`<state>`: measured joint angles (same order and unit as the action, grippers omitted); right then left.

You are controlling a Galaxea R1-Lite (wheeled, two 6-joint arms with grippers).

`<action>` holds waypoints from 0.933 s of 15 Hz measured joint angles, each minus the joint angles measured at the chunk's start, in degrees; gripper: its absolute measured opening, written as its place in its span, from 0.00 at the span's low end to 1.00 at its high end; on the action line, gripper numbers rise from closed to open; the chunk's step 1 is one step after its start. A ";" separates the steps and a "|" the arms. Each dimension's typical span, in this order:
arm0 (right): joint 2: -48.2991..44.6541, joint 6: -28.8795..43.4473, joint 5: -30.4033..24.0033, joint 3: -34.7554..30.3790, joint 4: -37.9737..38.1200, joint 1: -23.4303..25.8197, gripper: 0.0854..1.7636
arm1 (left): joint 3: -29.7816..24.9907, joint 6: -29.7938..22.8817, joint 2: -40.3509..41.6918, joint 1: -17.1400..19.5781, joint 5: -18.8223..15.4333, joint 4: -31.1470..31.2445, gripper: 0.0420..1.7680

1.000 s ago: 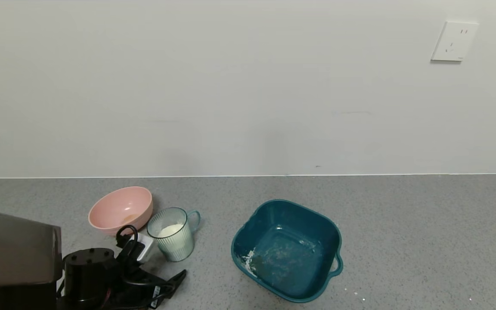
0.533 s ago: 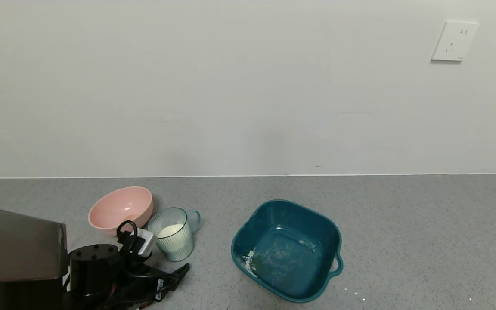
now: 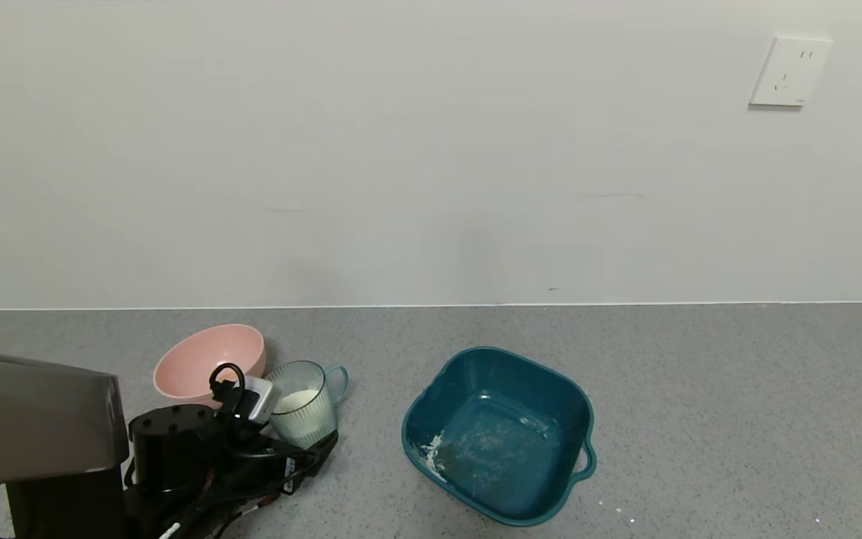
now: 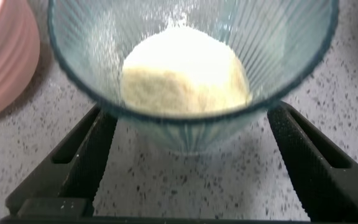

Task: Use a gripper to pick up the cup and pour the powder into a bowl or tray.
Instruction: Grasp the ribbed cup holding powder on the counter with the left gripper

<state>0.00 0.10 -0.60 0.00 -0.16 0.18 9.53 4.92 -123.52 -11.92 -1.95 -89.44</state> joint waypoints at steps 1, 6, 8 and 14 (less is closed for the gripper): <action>0.00 0.01 0.02 0.00 0.00 0.00 0.97 | 0.63 -0.11 -0.20 0.02 -0.05 0.02 0.97; 0.00 0.01 0.00 0.00 0.00 0.00 0.97 | 3.17 -0.96 -2.28 0.22 -0.06 0.02 0.97; 0.00 0.00 0.00 0.00 0.00 0.00 0.97 | 4.38 -1.27 -3.00 0.24 -0.06 0.00 0.97; 0.00 0.00 0.00 0.00 0.00 0.00 0.97 | 6.51 -1.43 -4.21 0.18 -0.06 0.00 0.97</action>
<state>0.00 0.10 -0.60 0.00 -0.16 0.18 16.04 3.50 -127.72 -11.74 -2.01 -89.44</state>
